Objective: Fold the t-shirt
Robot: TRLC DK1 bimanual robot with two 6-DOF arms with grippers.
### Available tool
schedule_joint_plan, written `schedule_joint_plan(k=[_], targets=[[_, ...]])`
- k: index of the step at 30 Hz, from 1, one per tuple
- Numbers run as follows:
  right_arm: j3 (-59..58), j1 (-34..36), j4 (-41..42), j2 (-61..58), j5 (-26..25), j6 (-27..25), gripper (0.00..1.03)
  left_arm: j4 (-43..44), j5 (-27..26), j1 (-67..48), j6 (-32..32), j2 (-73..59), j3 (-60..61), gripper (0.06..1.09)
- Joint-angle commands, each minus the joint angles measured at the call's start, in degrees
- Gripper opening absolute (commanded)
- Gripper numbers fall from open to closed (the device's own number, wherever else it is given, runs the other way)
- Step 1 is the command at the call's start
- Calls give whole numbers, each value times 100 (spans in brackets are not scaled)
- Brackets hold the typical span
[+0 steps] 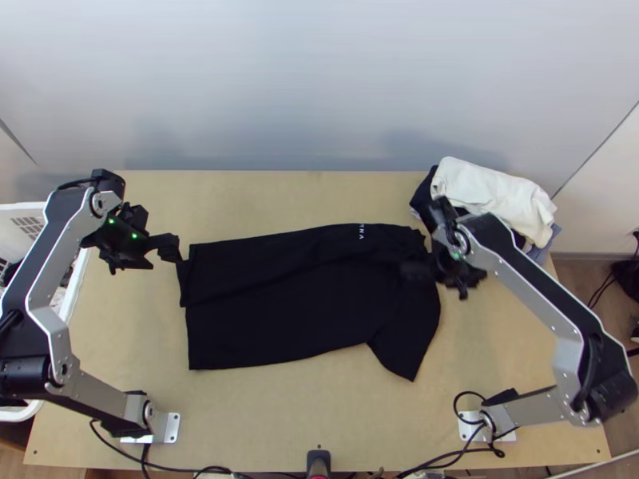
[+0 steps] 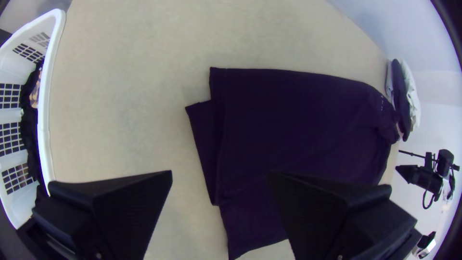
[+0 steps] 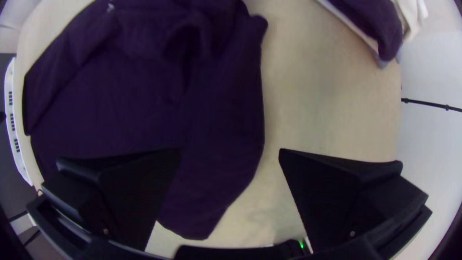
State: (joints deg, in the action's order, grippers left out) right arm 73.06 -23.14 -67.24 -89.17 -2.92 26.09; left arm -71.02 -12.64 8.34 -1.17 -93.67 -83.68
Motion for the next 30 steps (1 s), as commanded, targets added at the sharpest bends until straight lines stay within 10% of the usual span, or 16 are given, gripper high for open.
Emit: schedule_joint_plan(k=[1,14,30], targets=[[-1101,-59,-641,690,213,-130,85,-43,-10,-96,-68,376,168,102],[-2560,415,1996,1217,679,-693,79,-693,-1,-553,-788,1131,546,102],[-2902,793,2549,848,687,-912,67,-1309,377,-1414,-1421,1808,932,102]])
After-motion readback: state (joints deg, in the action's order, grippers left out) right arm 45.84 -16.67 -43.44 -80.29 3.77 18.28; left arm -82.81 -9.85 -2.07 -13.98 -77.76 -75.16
